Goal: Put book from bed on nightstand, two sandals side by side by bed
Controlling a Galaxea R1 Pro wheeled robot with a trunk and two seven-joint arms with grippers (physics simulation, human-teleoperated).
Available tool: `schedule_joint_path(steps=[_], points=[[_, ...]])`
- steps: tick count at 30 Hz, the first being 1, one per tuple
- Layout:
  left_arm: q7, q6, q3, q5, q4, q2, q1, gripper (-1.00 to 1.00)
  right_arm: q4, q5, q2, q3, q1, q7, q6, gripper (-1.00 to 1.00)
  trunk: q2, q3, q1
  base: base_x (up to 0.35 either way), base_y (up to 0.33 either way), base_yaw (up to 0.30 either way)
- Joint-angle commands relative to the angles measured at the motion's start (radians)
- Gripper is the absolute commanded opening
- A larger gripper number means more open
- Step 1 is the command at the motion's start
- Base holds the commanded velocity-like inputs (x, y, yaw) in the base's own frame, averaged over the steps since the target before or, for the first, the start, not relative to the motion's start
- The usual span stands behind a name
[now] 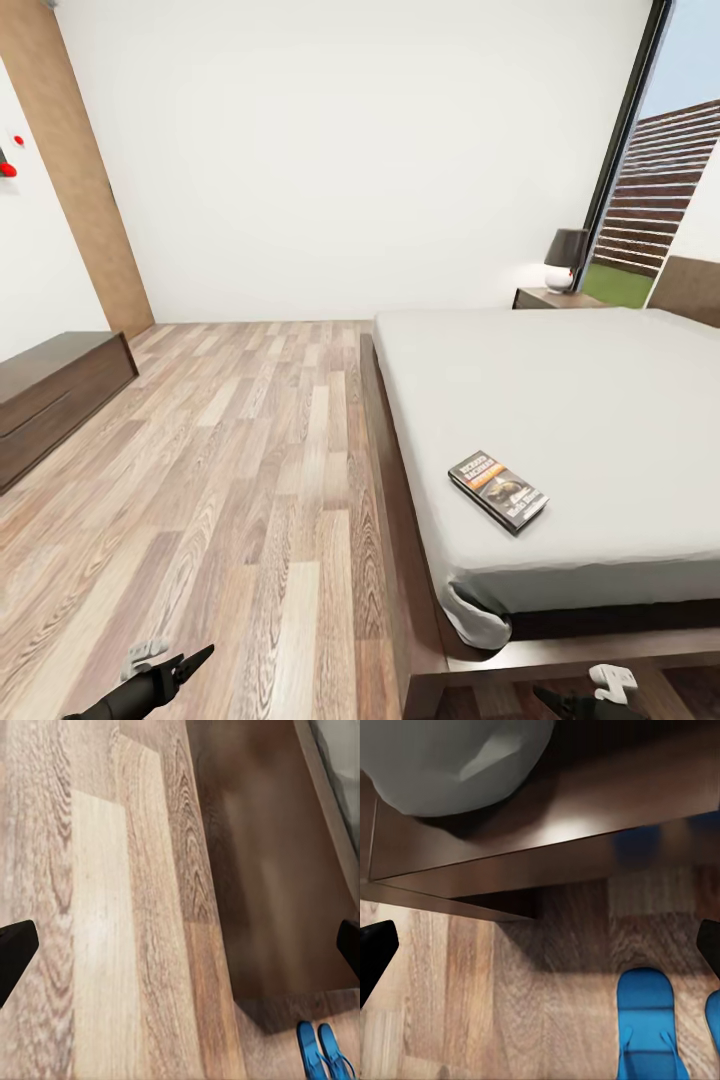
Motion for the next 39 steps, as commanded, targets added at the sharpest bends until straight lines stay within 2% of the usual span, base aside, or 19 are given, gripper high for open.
schedule_joint_path(steps=[1,5,10,15,20,22,23,25,28,29,30,33,39], points=[[-0.003,-0.008,0.008,-0.010,0.001,0.000,-0.001,1.00,-0.001,0.004,0.001,-0.008,-0.001,0.006,0.009,1.00,0.007,0.002,-0.004,0.000,0.000,0.000],[-0.003,-0.008,0.008,-0.010,0.001,-0.001,-0.001,1.00,-0.001,0.005,0.001,-0.008,0.000,0.006,0.009,1.00,0.035,0.015,-0.019,0.000,0.000,0.000],[-0.003,-0.008,0.008,-0.010,0.001,-0.001,-0.001,1.00,-0.001,0.007,0.019,-0.008,0.000,0.006,0.009,1.00,0.070,0.030,-0.039,0.000,0.000,0.000],[-0.002,-0.008,0.008,-0.010,0.001,-0.001,-0.001,1.00,-0.001,0.007,0.022,-0.008,0.000,0.006,0.009,1.00,0.105,0.046,-0.058,0.000,0.000,0.000],[0.008,-0.009,0.007,-0.010,0.001,-0.012,-0.001,1.00,0.023,0.008,0.025,-0.008,-0.001,0.006,0.009,1.00,0.140,0.062,-0.077,0.000,0.000,0.000],[0.046,-0.011,0.008,-0.010,0.002,-0.037,-0.001,1.00,0.095,0.008,0.071,-0.007,0.000,-0.001,-0.021,1.00,0.154,0.068,-0.085,0.000,0.000,0.000],[0.058,-0.011,0.008,-0.010,0.002,-0.043,-0.001,1.00,0.106,0.009,0.084,-0.007,0.000,-0.006,-0.037,1.00,0.161,0.071,-0.088,0.000,0.000,0.000],[0.117,-0.015,0.008,-0.013,0.002,-0.070,-0.001,1.00,0.138,0.010,0.137,-0.006,-0.001,-0.051,-0.111,1.00,0.175,0.077,-0.096,0.000,0.000,0.000],[0.166,-0.021,0.008,-0.034,0.004,-0.105,-0.001,1.00,0.156,0.009,0.172,-0.006,-0.001,-0.121,-0.155,1.00,0.196,0.087,-0.108,0.000,0.000,0.000],[0.177,-0.022,0.008,-0.050,0.005,-0.116,-0.001,1.00,0.160,0.009,0.178,-0.006,-0.001,-0.138,-0.163,1.00,0.203,0.090,-0.111,0.000,0.000,0.000],[0.189,-0.025,0.009,-0.081,0.016,-0.130,0.000,1.00,0.163,0.009,0.184,-0.006,-0.001,-0.152,-0.171,1.00,0.210,0.093,-0.115,0.000,0.000,0.000],[0.205,-0.034,0.009,-0.121,0.047,-0.147,0.000,1.00,0.165,0.008,0.187,-0.006,-0.001,-0.162,-0.177,1.00,0.231,0.103,-0.127,0.000,0.000,0.000],[0.264,-0.076,0.009,-0.150,0.077,-0.186,0.001,1.00,0.166,0.005,0.188,-0.007,0.000,-0.166,-0.180,1.00,0.273,0.121,-0.150,0.000,0.000,0.000]])
